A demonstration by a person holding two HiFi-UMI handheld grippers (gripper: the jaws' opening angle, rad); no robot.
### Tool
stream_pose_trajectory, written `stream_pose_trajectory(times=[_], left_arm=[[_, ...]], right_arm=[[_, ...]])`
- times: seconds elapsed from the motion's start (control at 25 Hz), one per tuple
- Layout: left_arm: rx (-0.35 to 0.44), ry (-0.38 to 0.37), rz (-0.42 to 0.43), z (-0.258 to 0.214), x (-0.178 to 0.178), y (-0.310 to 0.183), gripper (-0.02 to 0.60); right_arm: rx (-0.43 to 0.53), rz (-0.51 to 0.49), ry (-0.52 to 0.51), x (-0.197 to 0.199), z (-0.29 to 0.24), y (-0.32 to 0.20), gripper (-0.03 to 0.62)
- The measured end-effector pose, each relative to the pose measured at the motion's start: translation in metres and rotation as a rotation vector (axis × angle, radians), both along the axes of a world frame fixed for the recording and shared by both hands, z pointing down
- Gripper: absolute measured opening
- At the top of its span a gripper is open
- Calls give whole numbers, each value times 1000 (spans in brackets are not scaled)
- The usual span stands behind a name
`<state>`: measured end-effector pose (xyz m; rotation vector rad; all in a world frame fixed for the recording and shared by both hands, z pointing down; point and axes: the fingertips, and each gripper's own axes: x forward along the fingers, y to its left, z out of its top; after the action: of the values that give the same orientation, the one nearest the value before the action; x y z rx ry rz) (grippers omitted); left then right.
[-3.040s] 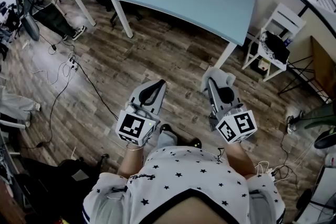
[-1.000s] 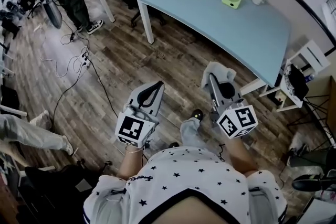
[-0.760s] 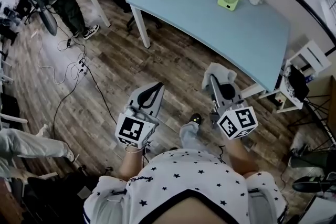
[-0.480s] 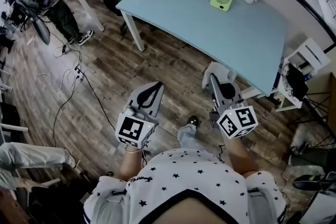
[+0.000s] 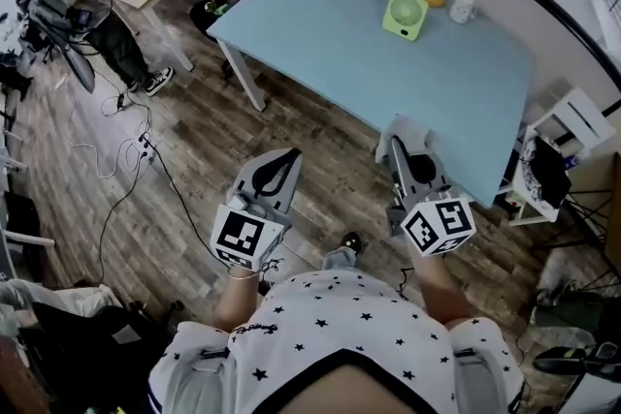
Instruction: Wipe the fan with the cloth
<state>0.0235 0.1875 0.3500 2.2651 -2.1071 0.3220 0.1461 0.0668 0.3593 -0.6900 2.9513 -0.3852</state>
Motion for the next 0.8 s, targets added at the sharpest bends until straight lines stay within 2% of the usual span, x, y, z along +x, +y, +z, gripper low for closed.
stream_pose_trajectory(times=[0.24,0.8], left_arm=[[-15,16,-4,7,-2,-20,31],[15,17,49,2,-5,-71,31]], right_arm=[[-3,2,-9,1,0,-21,49],[14,36,-8,-2,-5,-60,49]])
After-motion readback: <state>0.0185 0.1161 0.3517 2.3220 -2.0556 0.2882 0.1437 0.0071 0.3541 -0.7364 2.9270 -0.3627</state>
